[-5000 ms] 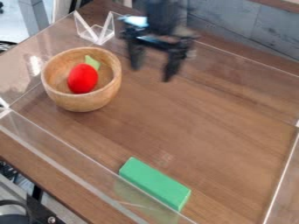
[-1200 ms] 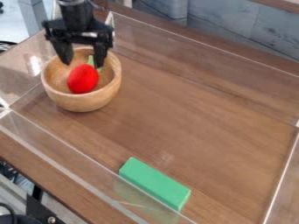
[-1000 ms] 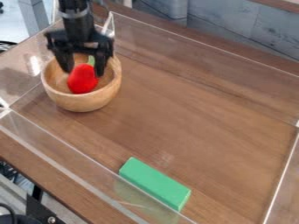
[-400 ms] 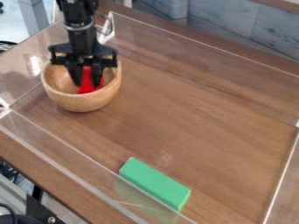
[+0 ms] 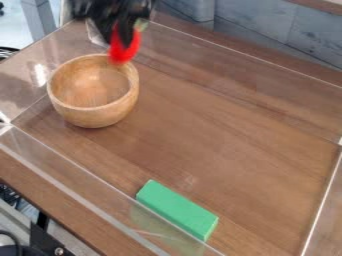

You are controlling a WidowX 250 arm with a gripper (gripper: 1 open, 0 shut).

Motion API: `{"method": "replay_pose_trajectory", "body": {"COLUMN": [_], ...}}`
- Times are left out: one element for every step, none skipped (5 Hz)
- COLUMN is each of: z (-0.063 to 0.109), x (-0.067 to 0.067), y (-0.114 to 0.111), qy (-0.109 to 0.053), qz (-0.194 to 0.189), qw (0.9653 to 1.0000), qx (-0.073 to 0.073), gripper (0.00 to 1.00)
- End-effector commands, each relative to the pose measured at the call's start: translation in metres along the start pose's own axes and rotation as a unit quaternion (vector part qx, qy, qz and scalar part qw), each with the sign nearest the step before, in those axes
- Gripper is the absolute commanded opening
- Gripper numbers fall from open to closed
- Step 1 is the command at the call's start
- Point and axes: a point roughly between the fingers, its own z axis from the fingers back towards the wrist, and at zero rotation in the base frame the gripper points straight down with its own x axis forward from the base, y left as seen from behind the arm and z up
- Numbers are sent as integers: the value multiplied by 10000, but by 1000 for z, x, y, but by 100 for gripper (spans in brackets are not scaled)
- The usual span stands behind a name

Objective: Move the red fruit to the right

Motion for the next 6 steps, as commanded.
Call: {"method": "replay_pose_trajectory", "body": {"z": [37, 28, 30, 37, 45, 57], "x": [19, 25, 22, 18, 19, 20], "y": [-32, -57, -75, -89, -88, -91], "qy": [-530, -478, -527, -613, -636, -700], "qz": [-451, -812, -896, -923, -1047, -1182], "qw": [9974, 9953, 9942, 9932, 9916, 9892], "qx": [-194, -222, -278, -358, -422, -519], "gripper": [0, 0, 0, 0, 0, 0]}}
